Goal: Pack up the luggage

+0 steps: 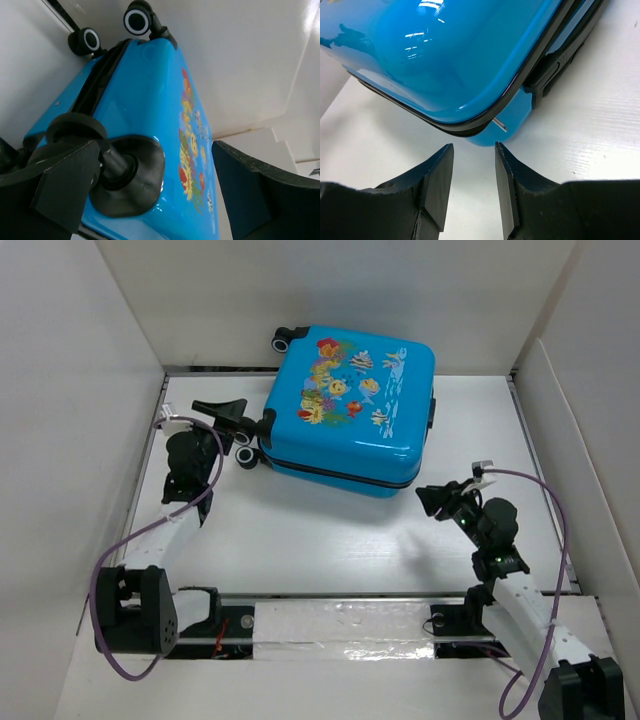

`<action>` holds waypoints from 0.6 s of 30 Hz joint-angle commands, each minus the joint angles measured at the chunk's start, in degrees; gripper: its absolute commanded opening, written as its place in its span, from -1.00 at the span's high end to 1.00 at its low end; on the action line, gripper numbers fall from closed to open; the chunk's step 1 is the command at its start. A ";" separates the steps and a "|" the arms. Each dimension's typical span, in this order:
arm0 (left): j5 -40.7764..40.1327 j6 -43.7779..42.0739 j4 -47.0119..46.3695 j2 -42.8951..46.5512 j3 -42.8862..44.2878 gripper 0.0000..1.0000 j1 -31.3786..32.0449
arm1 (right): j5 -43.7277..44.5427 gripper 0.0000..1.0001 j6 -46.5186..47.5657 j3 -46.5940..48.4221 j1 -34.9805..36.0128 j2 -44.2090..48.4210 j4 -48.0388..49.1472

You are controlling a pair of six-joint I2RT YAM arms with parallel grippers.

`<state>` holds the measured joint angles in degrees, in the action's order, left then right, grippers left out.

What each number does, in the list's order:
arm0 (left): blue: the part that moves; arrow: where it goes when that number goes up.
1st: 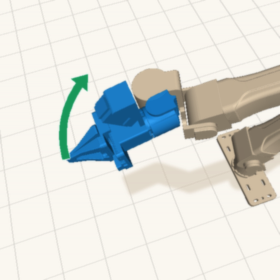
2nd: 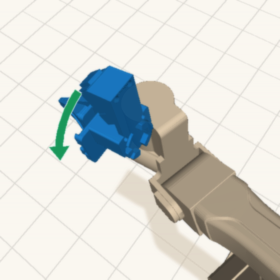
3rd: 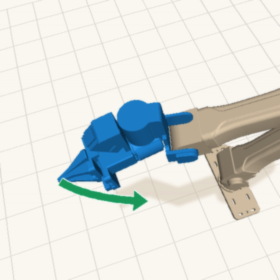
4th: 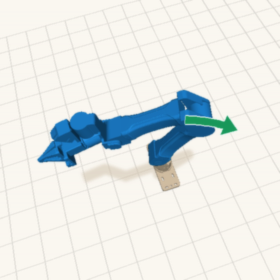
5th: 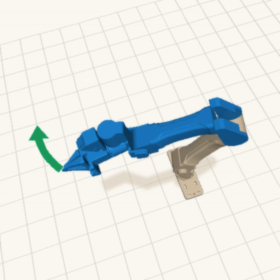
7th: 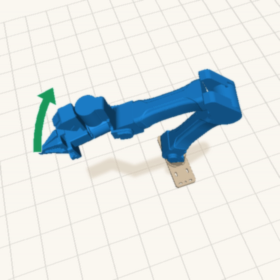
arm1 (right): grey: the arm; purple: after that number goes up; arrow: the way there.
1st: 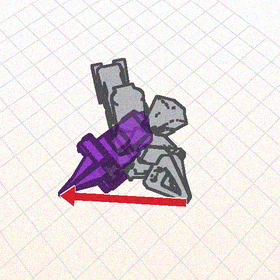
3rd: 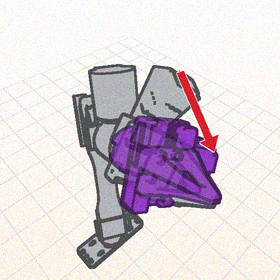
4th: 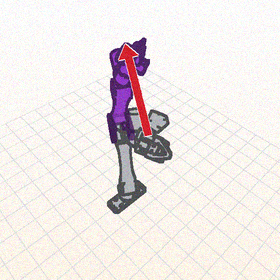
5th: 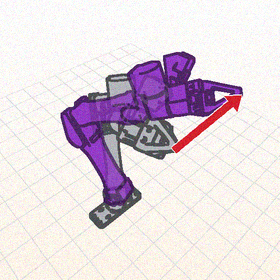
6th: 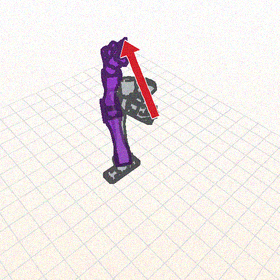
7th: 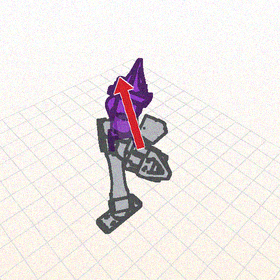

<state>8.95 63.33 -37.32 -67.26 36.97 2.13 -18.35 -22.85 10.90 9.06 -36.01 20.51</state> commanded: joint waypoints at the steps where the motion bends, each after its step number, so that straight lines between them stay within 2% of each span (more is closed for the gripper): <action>1: -3.49 -2.07 2.77 2.49 -1.28 -0.98 0.51 | -1.78 0.11 0.79 0.36 -0.18 0.06 1.11; 8: 0.37 -1.90 3.92 -4.01 0.74 -0.98 0.51 | -2.57 0.11 0.79 0.53 -0.18 -0.82 1.81; 13: -6.66 -2.77 4.02 -2.87 -1.37 -0.98 0.51 | -2.57 0.11 0.79 0.27 -0.18 -1.34 2.43; 15: -4.66 -1.99 0.08 -4.01 -2.51 -0.98 0.51 | -2.66 0.11 0.79 0.35 -0.18 -1.61 2.78; 16: -3.25 -1.37 -4.90 -4.80 -3.47 -0.98 0.51 | -2.74 0.11 0.88 0.53 -0.18 -1.87 2.87; 18: 0.88 -0.49 -6.97 -7.78 -2.52 -0.98 0.51 | -2.92 0.11 0.88 0.53 -0.18 -2.13 2.95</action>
<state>6.04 62.24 -36.12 -72.51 34.63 2.52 -20.05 -22.68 10.87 9.06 -38.00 20.71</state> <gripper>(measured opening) 0.989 0.445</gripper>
